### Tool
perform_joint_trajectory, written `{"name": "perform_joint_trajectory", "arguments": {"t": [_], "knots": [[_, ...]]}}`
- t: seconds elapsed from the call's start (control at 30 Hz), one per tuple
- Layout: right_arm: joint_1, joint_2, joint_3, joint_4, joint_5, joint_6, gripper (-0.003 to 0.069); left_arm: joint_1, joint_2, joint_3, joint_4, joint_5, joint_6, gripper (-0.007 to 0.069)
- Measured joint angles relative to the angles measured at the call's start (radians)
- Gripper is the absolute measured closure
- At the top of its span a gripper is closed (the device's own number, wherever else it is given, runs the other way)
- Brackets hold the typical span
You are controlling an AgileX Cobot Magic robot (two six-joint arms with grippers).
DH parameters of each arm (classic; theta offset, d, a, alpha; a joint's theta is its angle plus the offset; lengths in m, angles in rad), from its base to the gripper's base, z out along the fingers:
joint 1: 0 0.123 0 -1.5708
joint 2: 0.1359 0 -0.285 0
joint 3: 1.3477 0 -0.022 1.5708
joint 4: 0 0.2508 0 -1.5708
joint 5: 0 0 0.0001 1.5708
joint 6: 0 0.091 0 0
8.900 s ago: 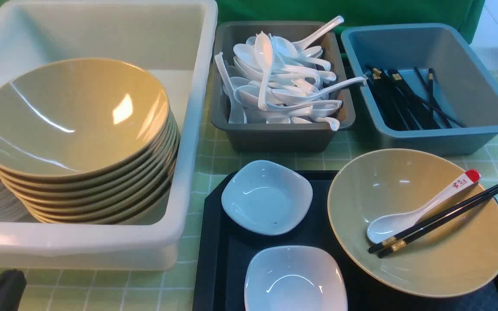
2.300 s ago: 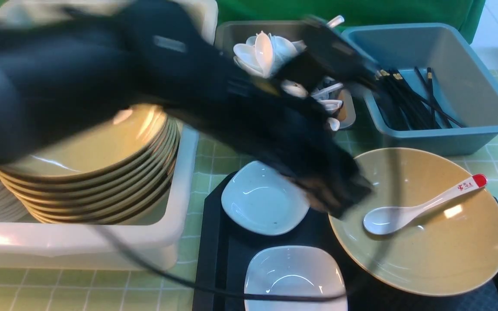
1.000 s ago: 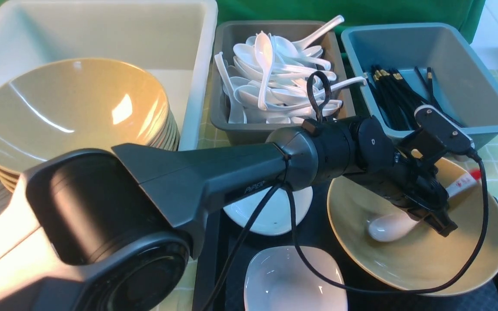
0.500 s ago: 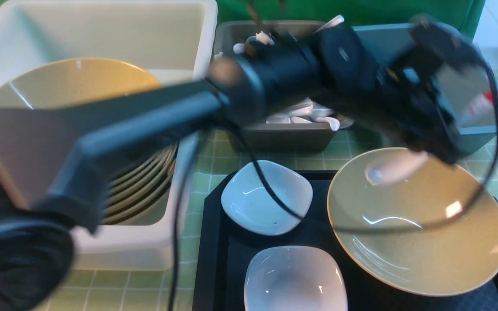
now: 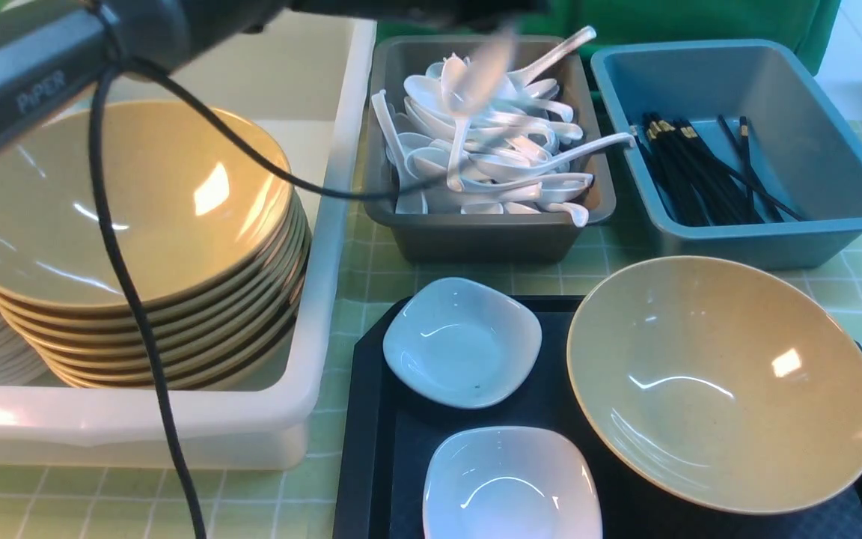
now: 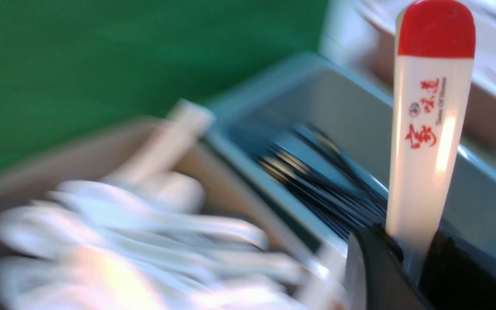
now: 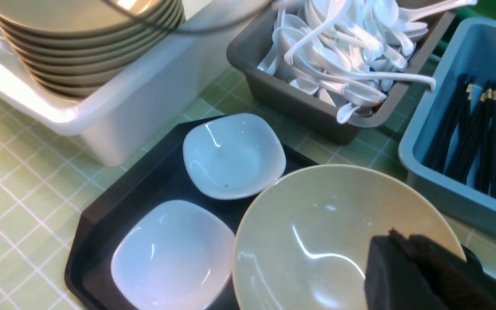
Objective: On green table put chopsticks spoon bowls plates into blue grey white boxes.
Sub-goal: 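Pick up a white spoon from the spoon tray with the left gripper, then grasp the large bowl on the tray by its rim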
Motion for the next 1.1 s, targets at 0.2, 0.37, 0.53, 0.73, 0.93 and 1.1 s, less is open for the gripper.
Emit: {"name": "perform_joint_trajectory", "arguments": {"t": [0.2, 0.37, 0.53, 0.73, 0.93, 1.1], "knots": [[0.000, 0.000, 0.000, 0.001, -0.003, -0.001, 0.0612, 0.042, 0.097, 0.000, -0.084, -0.186, -0.002, 0.0569], [0.000, 0.000, 0.000, 0.001, -0.003, -0.002, 0.0610, 0.042, 0.185, 0.000, -0.093, -0.202, -0.004, 0.0566], [0.000, 0.000, 0.000, 0.001, -0.003, -0.004, 0.0603, 0.042, 0.213, 0.000, -0.091, -0.202, -0.007, 0.0507], [0.000, 0.000, 0.000, 0.001, -0.003, -0.004, 0.0601, 0.042, 0.183, 0.000, -0.074, -0.178, -0.008, 0.0241], [0.000, 0.000, 0.000, 0.000, 0.000, -0.004, 0.0596, 0.042, 0.066, 0.000, -0.003, 0.035, 0.003, 0.0015], [0.000, 0.000, 0.000, 0.001, 0.012, -0.004, 0.0591, 0.027, -0.059, -0.002, 0.039, 0.409, -0.001, -0.0026]]}}
